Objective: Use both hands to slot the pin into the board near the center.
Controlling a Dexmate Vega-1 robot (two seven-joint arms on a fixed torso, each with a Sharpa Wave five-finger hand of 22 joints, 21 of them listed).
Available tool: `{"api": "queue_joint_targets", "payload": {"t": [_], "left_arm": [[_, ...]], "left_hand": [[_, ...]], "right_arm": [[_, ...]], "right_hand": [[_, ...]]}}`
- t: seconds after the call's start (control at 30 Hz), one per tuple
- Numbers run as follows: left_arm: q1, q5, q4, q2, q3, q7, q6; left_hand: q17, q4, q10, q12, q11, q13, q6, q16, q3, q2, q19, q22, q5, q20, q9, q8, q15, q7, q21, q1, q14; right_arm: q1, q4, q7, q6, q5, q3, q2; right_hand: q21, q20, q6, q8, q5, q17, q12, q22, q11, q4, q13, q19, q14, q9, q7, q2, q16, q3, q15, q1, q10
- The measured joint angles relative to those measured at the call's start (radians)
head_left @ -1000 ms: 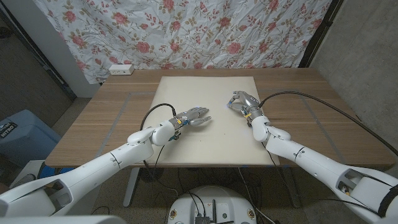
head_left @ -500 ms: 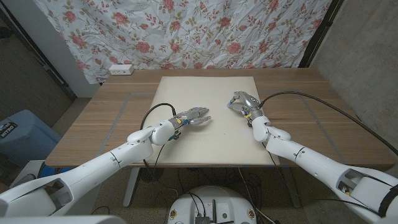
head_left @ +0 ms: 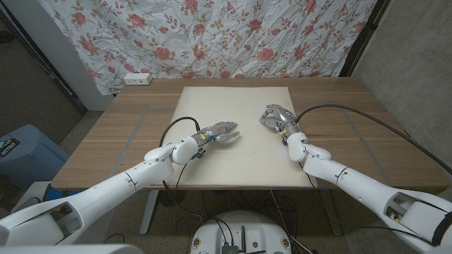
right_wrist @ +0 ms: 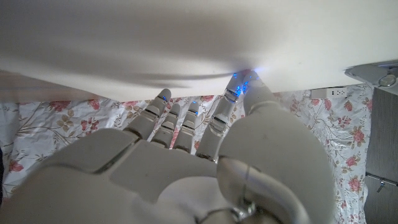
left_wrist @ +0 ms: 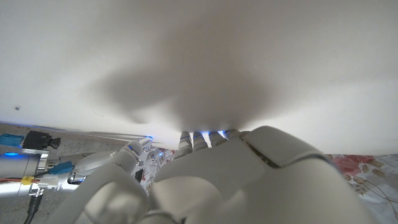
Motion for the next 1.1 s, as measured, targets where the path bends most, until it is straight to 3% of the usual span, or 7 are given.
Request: {"api": "queue_joint_targets", "payload": {"t": [0.97,1.1], "left_arm": [[0.005,-0.003,-0.013,0.005,0.001,-0.011,0.01],[0.003,-0.003,-0.011,0.005,0.001,-0.013,0.01]], "left_hand": [[0.0,-0.006,0.0,-0.001,0.0,0.001,0.0,-0.001,0.006,-0.002,0.002,-0.001,0.0,0.002,0.001,0.0,0.0,0.0,0.004,0.002,0.0],[0.0,-0.008,0.0,-0.001,0.0,0.0,0.0,-0.001,0.008,-0.003,0.002,0.0,0.0,0.002,0.001,0.0,0.0,0.0,0.004,0.003,0.0]], "right_arm": [[-0.012,-0.019,0.013,-0.013,-0.005,0.0,-0.012],[-0.011,-0.016,0.013,-0.013,-0.002,0.0,-0.009]], "right_hand": [[0.0,0.0,-0.004,-0.004,0.001,0.005,0.0,0.0,0.0,0.0,0.0,0.0,0.005,0.0,-0.004,0.0,0.0,0.0,0.005,0.0,0.0],[0.0,0.004,-0.022,-0.008,0.005,0.005,0.0,0.0,0.0,0.003,0.002,0.004,0.005,0.005,-0.022,0.0,0.0,-0.003,0.005,0.0,0.0]]}}
